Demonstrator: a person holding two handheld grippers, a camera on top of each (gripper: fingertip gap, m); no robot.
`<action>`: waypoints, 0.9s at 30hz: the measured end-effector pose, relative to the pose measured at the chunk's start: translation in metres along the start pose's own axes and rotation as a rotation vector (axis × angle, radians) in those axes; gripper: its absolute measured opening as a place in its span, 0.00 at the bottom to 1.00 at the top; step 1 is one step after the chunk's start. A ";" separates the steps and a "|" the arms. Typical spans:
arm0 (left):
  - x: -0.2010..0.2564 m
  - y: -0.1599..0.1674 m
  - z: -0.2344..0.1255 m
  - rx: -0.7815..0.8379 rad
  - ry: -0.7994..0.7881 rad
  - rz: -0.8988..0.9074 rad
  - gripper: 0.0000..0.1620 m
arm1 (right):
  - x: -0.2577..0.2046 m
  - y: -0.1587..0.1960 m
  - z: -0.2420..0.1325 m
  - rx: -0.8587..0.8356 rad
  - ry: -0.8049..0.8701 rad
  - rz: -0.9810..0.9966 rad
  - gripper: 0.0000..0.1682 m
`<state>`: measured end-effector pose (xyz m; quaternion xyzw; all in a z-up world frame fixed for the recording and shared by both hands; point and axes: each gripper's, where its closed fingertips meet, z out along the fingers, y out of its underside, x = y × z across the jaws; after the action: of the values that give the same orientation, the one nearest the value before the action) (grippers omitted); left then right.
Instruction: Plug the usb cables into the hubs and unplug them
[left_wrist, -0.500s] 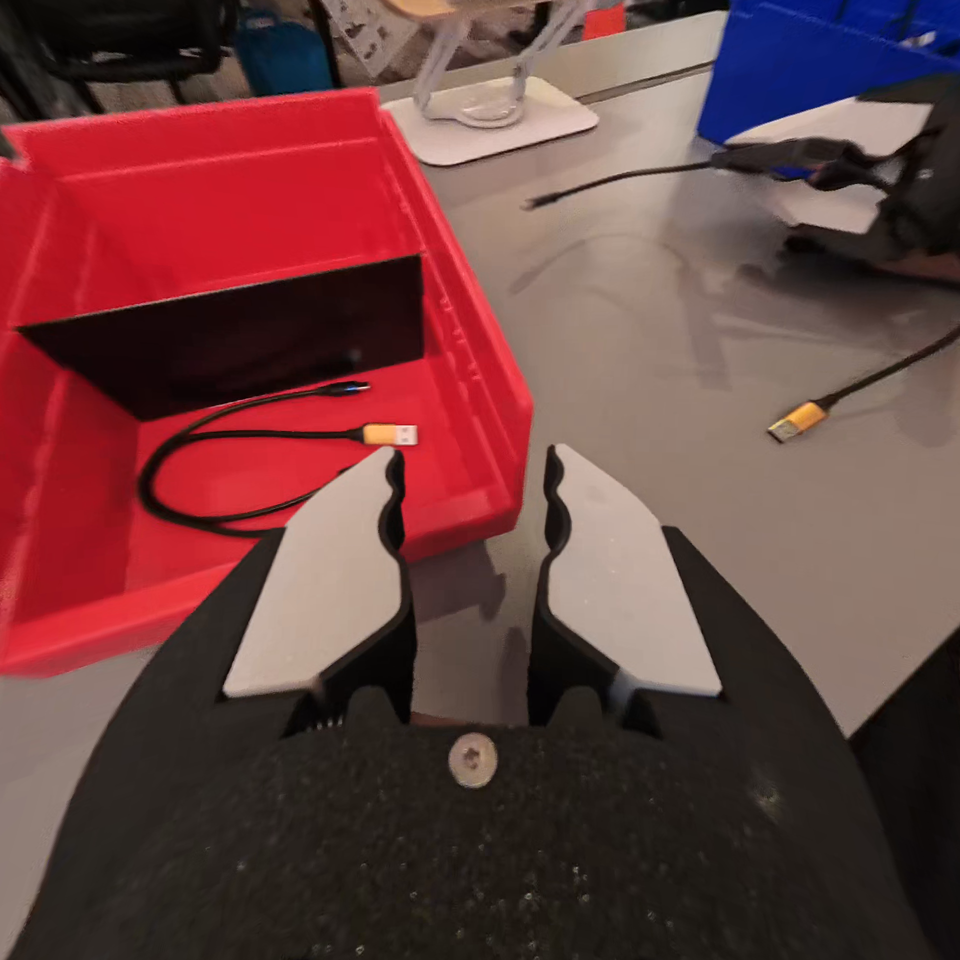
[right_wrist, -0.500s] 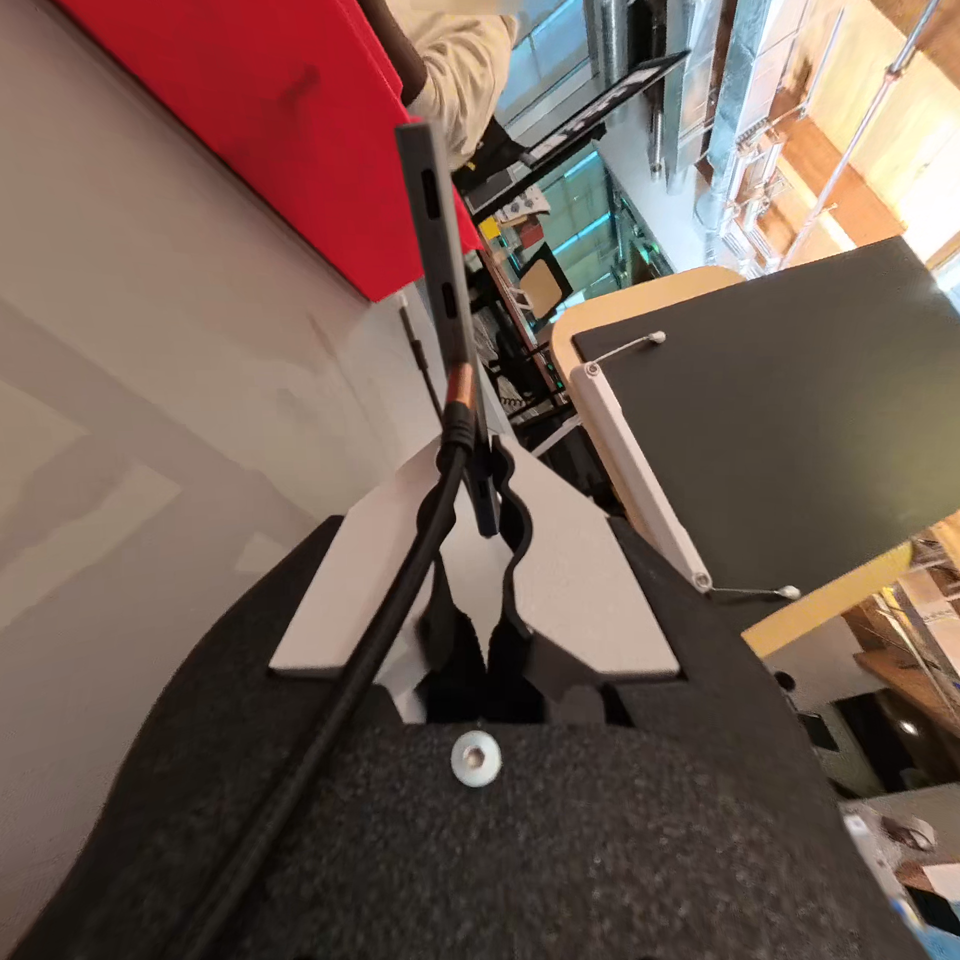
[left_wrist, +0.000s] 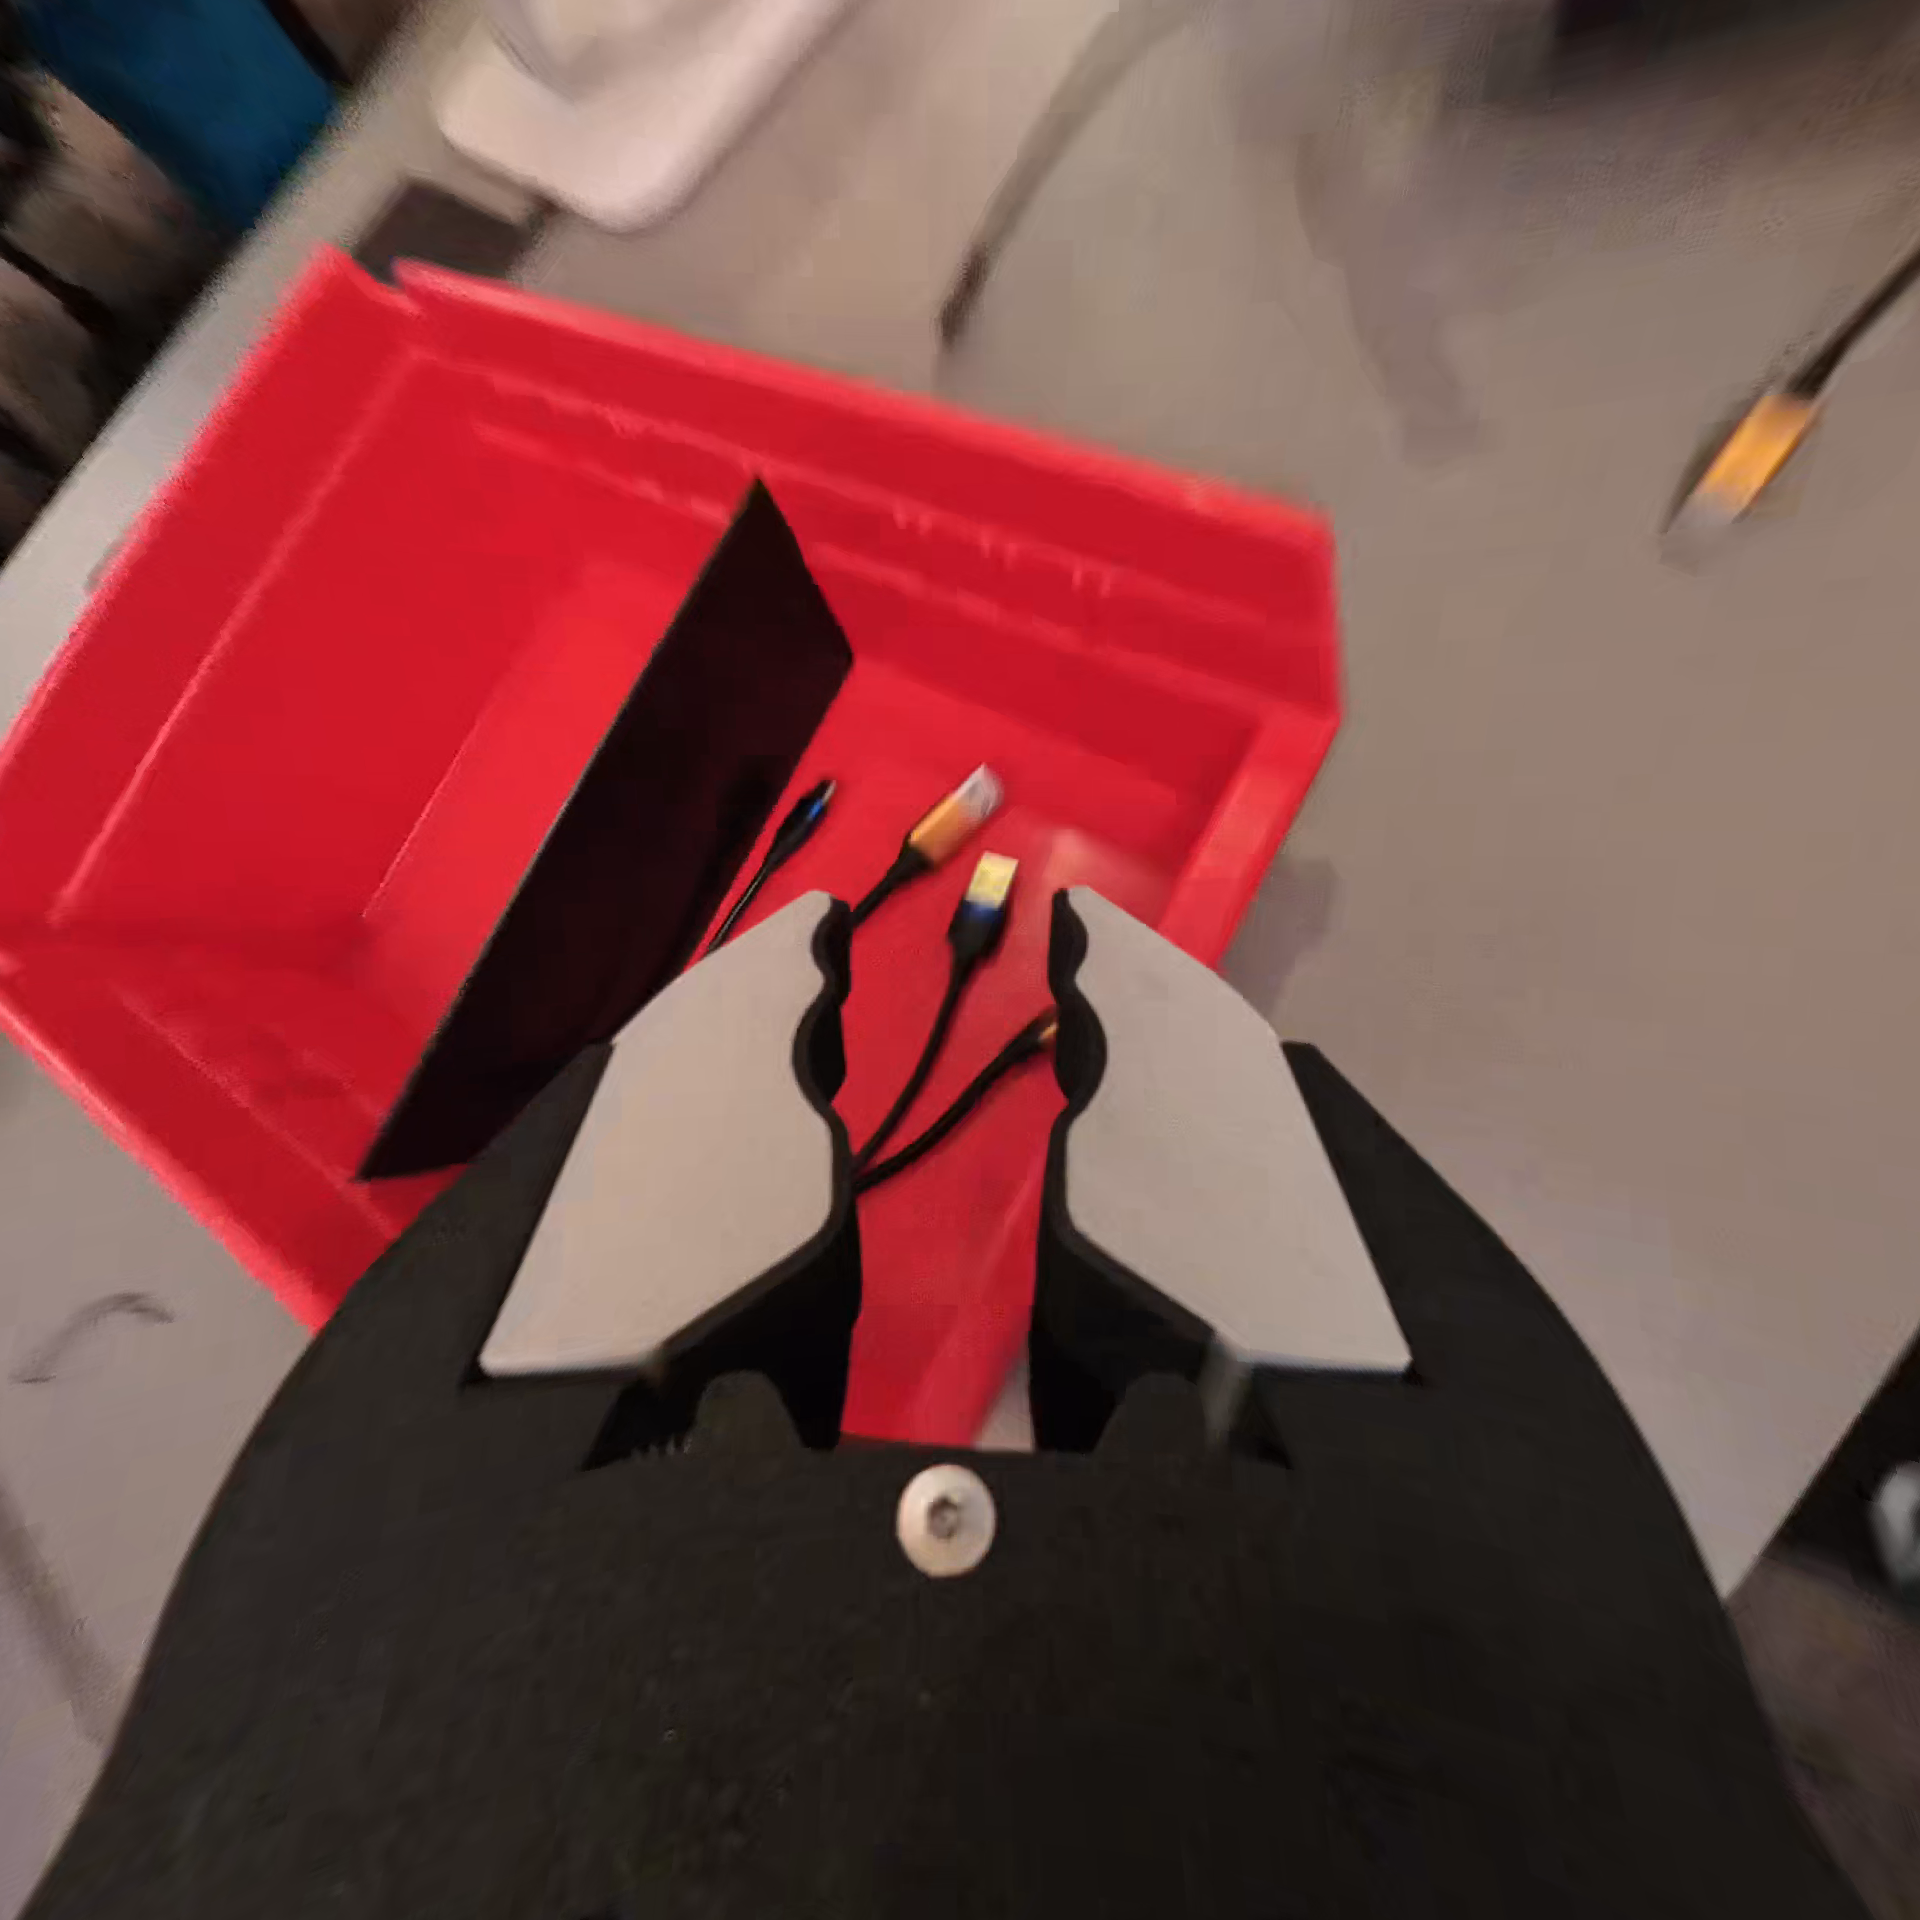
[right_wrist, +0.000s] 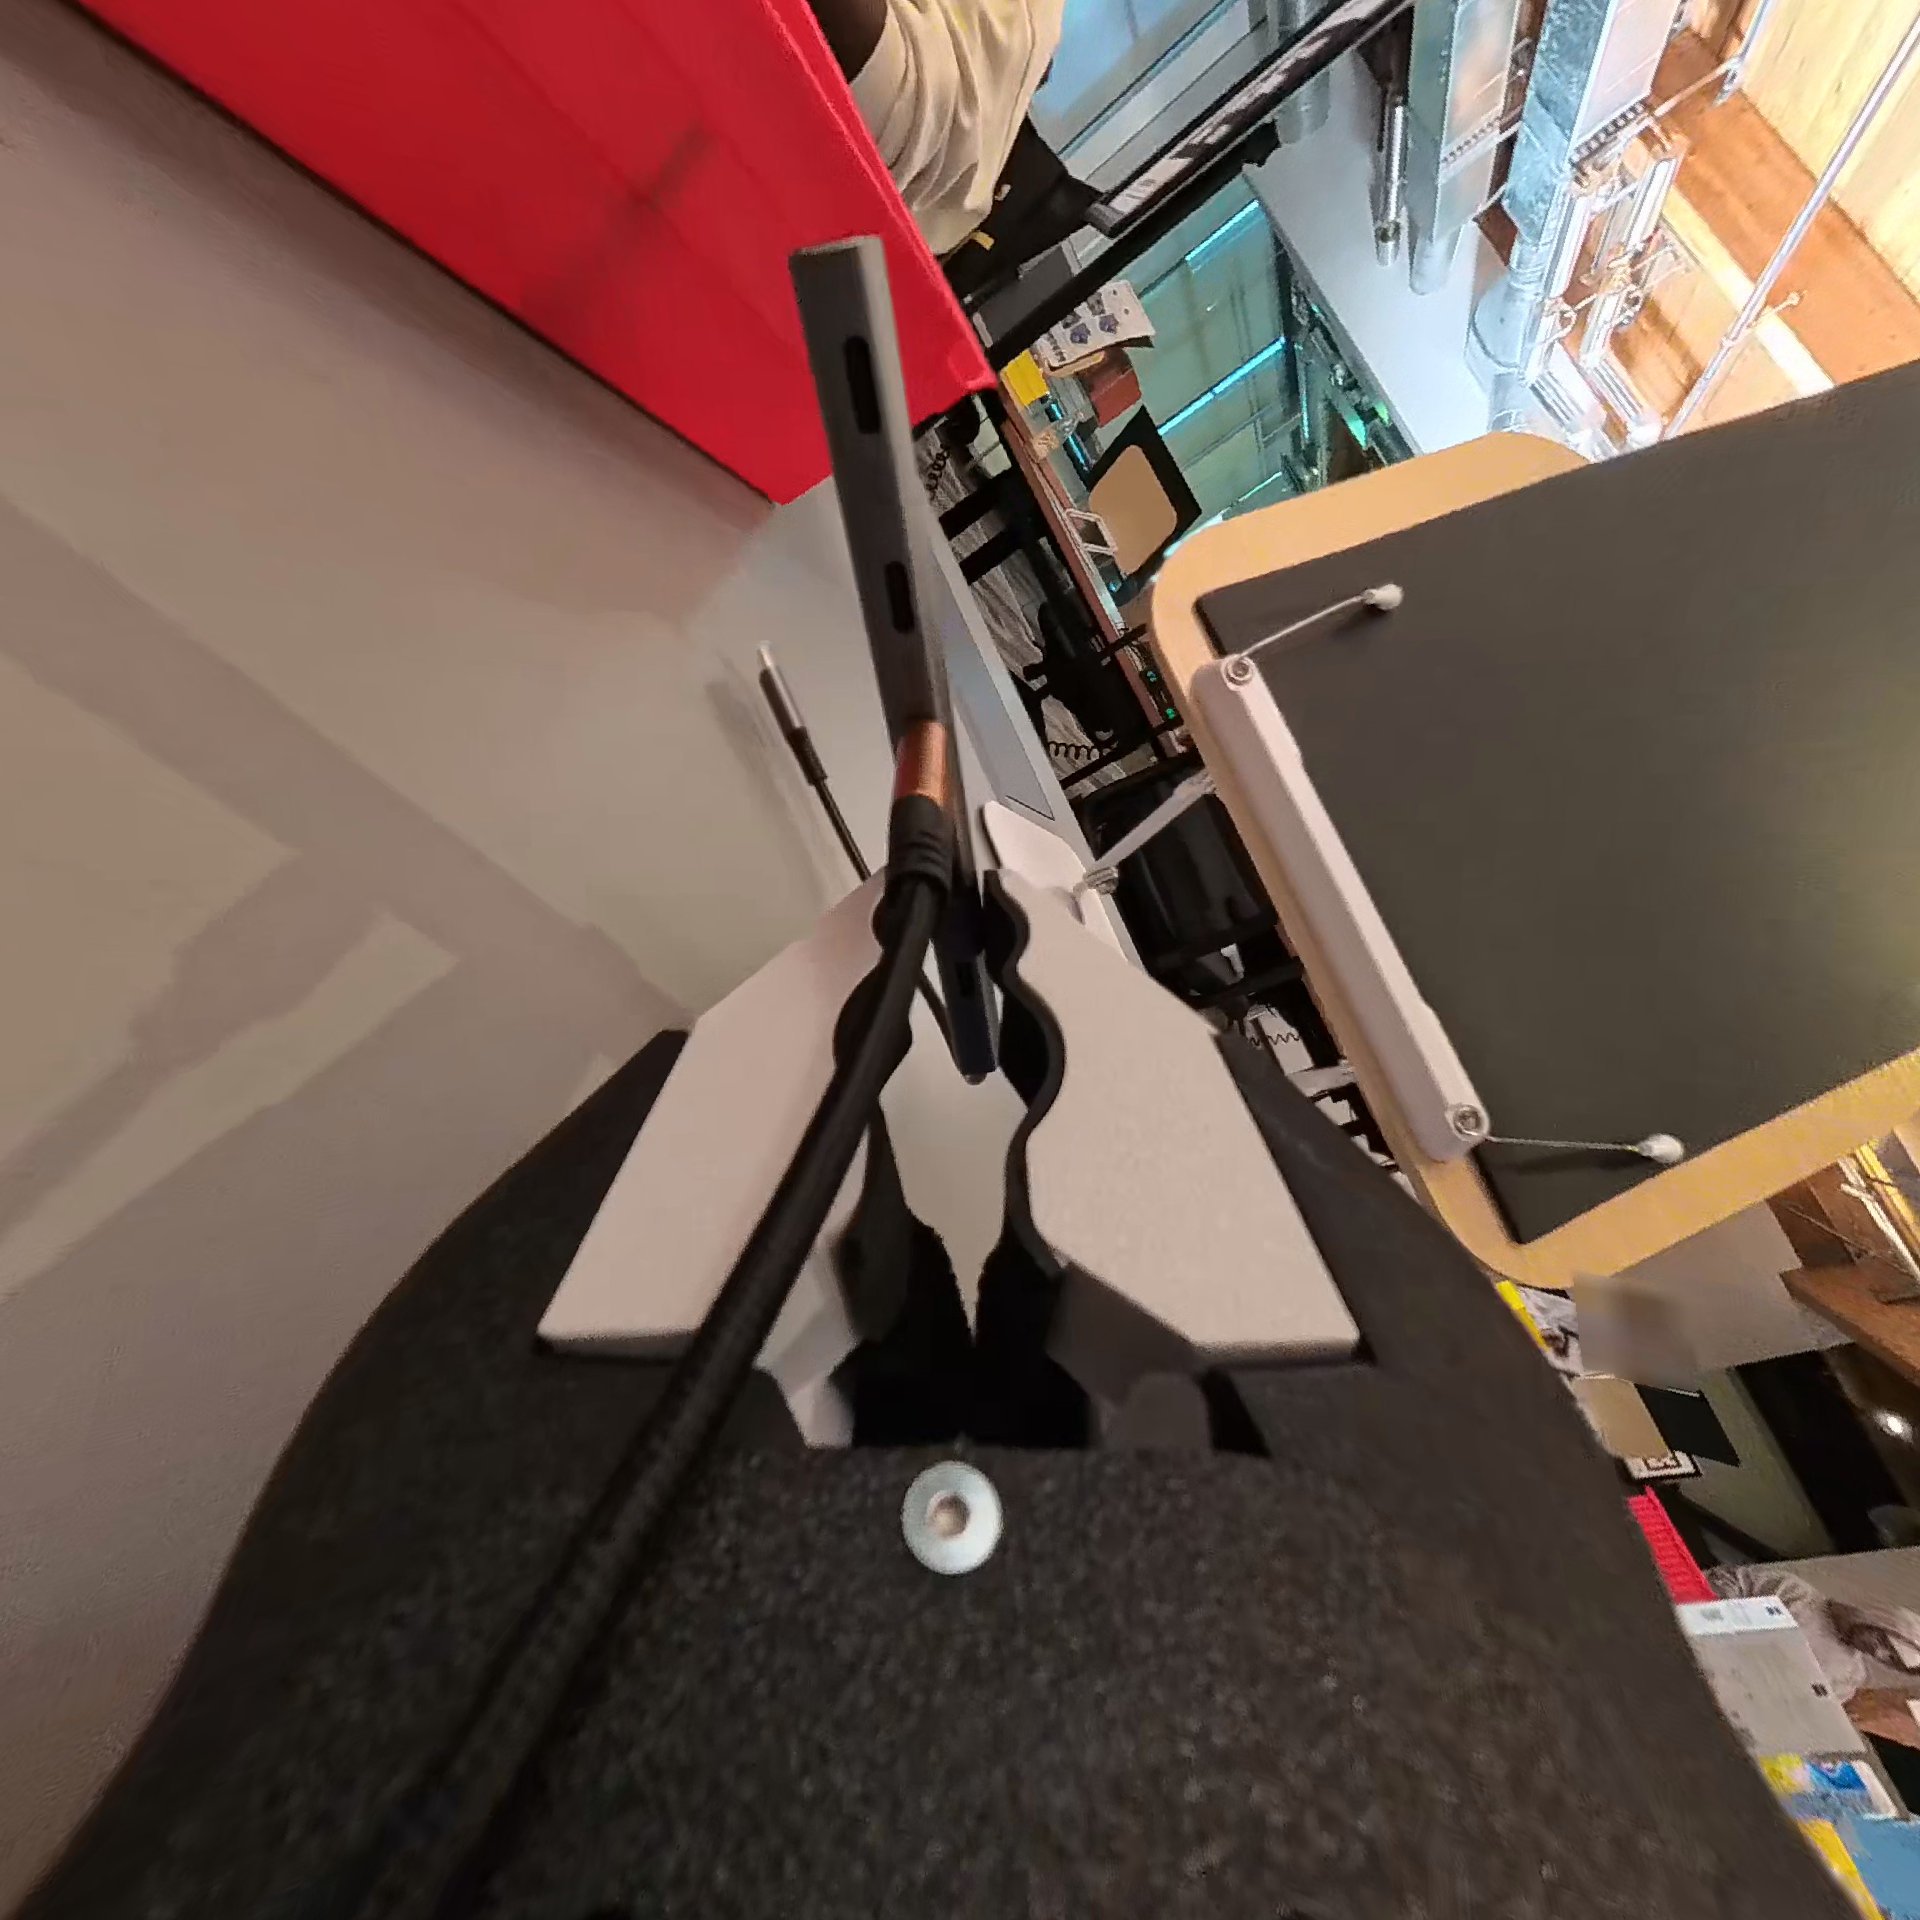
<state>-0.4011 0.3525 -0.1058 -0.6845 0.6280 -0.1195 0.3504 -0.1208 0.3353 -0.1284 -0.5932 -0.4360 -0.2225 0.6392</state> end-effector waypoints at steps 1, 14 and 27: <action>-0.007 0.004 0.009 -0.091 0.010 0.084 0.23 | -0.003 0.000 0.000 0.001 -0.012 -0.006 0.05; -0.013 0.046 0.089 -0.500 0.345 0.284 0.05 | -0.002 -0.001 -0.002 0.009 -0.015 0.003 0.05; -0.058 -0.048 -0.025 -0.053 -0.056 0.228 0.03 | 0.004 -0.001 -0.003 0.016 0.001 0.044 0.05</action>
<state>-0.3899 0.3970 -0.0414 -0.6208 0.6946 -0.0433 0.3609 -0.1186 0.3330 -0.1243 -0.5975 -0.4243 -0.2049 0.6488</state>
